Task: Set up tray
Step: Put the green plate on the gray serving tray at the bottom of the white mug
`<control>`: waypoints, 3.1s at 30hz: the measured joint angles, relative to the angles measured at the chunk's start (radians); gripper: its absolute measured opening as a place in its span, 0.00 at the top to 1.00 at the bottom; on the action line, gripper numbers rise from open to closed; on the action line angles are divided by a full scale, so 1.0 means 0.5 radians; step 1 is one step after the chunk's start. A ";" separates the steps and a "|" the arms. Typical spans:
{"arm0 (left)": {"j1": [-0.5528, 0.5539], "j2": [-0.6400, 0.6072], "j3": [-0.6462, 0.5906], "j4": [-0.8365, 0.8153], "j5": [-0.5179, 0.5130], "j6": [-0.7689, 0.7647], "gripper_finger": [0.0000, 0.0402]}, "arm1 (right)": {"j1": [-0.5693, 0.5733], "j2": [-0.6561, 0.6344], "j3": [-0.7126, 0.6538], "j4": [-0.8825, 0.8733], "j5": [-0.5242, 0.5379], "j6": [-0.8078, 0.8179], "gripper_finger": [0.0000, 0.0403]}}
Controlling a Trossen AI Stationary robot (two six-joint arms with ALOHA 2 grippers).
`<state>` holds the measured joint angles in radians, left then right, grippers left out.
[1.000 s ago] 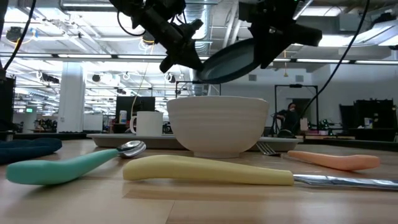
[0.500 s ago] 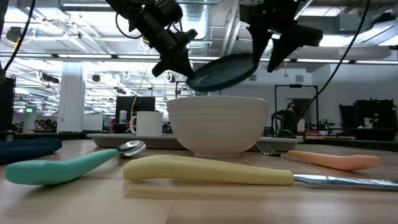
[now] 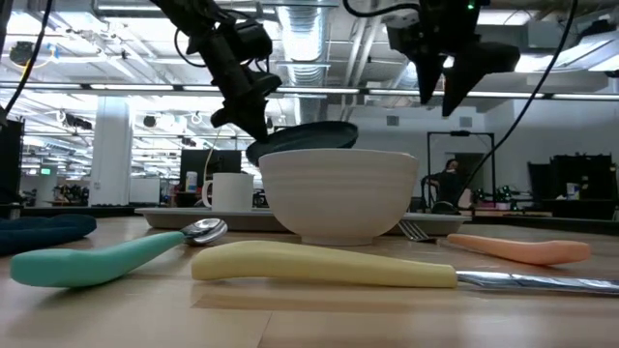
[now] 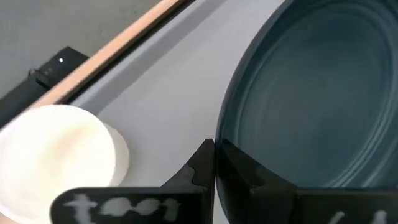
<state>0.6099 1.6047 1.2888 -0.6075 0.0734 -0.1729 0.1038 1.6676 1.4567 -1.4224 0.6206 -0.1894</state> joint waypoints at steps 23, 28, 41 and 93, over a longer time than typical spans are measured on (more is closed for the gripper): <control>-0.049 -0.002 0.175 -0.422 -0.325 -0.160 1.00 | -0.287 0.000 -0.002 -0.082 -0.364 0.096 0.37; -0.132 -0.002 0.094 -0.469 -0.388 -0.435 1.00 | -0.353 0.000 -0.002 -0.121 -0.364 0.087 0.37; -0.416 -0.053 0.082 -0.800 -0.788 -0.848 1.00 | -0.422 0.000 -0.002 -0.182 -0.368 0.169 0.37; -0.491 -0.197 -0.353 -0.456 -0.734 -1.282 0.89 | -0.421 0.000 -0.003 -0.229 -0.402 0.154 0.37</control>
<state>0.3645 1.5063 1.1122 -0.8354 -0.2935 -0.8139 -0.1066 1.6676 1.4551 -1.5372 0.4195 -0.1124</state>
